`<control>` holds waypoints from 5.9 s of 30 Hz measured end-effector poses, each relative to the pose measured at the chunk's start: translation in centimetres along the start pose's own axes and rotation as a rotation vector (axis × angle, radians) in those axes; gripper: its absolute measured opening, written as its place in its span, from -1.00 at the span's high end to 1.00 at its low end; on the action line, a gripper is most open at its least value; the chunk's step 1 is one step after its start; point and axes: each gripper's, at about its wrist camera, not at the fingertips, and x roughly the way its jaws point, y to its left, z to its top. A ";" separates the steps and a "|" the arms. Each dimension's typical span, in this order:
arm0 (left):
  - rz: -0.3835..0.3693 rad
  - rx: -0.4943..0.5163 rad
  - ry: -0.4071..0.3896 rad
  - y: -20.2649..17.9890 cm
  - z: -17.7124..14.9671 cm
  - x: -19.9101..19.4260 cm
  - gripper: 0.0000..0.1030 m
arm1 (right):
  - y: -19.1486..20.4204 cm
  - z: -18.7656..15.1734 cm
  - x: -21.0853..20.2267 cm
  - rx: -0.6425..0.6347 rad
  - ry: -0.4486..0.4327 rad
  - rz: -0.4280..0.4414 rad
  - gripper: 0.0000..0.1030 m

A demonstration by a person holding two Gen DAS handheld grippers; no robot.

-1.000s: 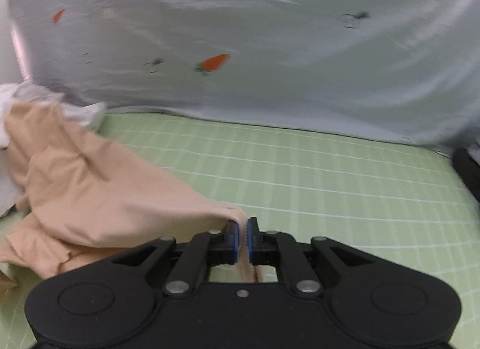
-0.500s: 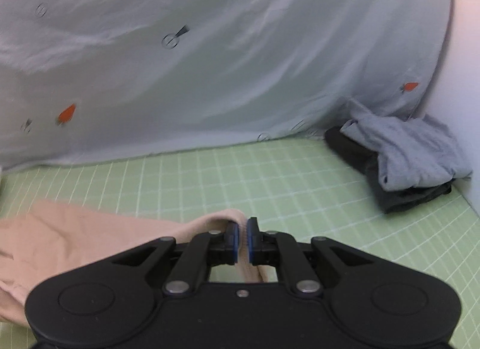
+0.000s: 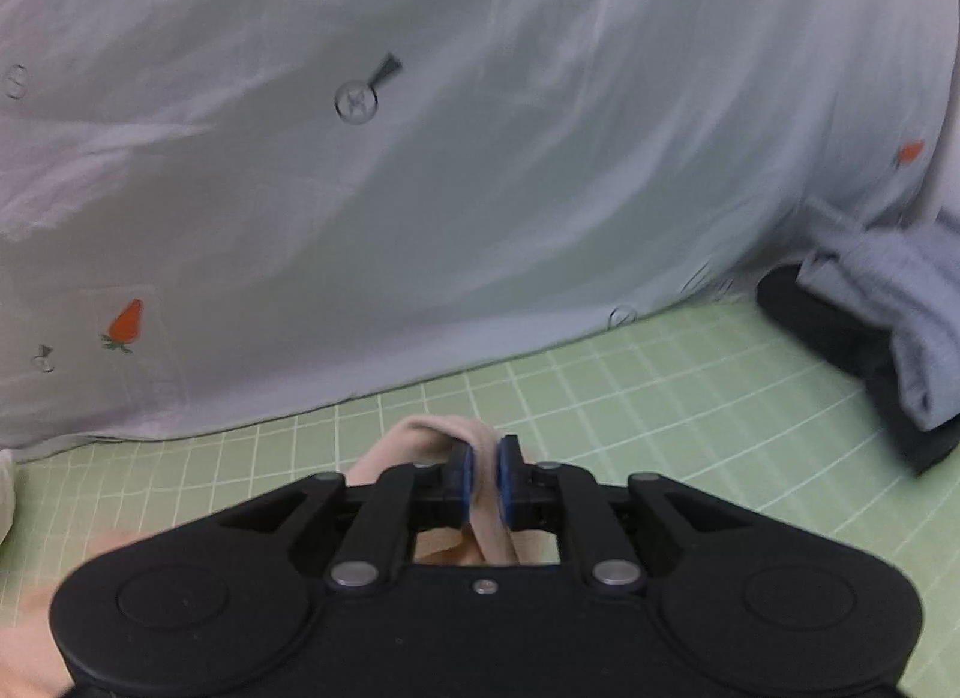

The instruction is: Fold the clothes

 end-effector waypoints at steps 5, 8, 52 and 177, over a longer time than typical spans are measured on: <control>-0.002 0.060 0.016 -1.1 -1.2 0.6 0.49 | -0.1 -1.2 1.3 0.070 0.024 0.012 0.18; -0.041 0.075 0.016 -1.9 -1.7 -0.5 0.21 | -1.1 -2.5 0.2 0.110 0.032 -0.003 0.06; -0.221 0.198 -0.181 -10.3 1.3 -3.9 0.93 | -1.8 -5.9 -5.7 -0.105 -0.048 -0.135 0.94; -0.072 0.255 0.273 -10.2 -16.5 -3.6 -1.00 | 6.1 -8.9 0.3 -0.249 0.155 0.425 0.78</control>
